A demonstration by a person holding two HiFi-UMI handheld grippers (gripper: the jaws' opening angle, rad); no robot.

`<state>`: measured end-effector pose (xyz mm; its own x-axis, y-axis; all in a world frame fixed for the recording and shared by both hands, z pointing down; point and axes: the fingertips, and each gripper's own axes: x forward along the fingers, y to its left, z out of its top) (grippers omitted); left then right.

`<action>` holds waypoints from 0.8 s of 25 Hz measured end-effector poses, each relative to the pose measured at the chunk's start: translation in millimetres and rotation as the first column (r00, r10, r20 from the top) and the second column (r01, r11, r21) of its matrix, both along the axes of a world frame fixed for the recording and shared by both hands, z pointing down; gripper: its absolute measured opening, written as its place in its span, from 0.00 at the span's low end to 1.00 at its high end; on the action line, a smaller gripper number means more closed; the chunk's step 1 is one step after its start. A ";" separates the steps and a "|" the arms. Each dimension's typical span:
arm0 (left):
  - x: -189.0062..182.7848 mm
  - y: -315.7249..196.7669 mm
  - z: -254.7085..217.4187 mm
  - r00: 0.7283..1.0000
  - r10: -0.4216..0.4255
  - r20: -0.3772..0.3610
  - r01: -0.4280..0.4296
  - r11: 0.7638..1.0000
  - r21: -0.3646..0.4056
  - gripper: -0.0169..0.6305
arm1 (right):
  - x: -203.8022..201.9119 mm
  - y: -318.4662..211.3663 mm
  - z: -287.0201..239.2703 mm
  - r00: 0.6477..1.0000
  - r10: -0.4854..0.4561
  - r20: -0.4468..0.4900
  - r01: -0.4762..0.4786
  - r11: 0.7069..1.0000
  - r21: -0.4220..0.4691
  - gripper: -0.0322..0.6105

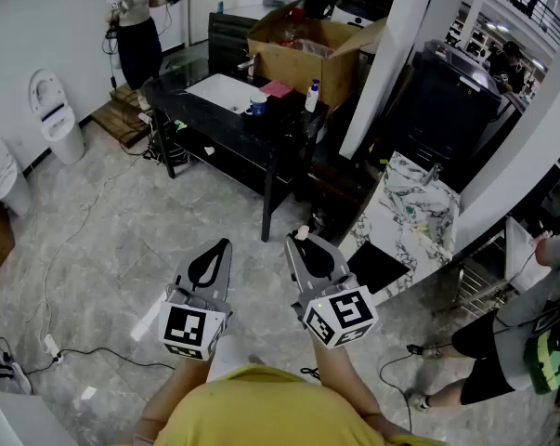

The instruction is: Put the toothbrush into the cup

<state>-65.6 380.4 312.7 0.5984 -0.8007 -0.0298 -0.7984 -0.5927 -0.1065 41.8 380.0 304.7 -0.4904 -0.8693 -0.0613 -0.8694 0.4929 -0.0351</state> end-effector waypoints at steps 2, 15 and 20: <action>2.6 -3.3 -1.1 1.000 0.005 -0.002 -0.005 1.000 -0.007 0.03 | -0.6 -4.8 0.2 1.000 -0.002 -0.001 0.002 1.000 -0.005 0.12; 2.7 -113.5 16.4 0.999 0.026 -0.028 -0.026 1.000 -0.010 0.03 | -3.6 -114.3 19.3 1.000 0.012 -0.004 -0.012 1.000 -0.027 0.13; -3.8 -192.0 13.7 0.999 0.036 -0.022 -0.037 0.999 -0.008 0.03 | -10.8 -191.1 14.9 1.000 0.017 -0.020 -0.017 0.999 -0.029 0.13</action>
<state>-69.4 188.5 326.4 0.6265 -0.7786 -0.0366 -0.7783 -0.6222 -0.0845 31.0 188.9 319.6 -0.4765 -0.8788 -0.0265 -0.8782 0.4772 -0.0322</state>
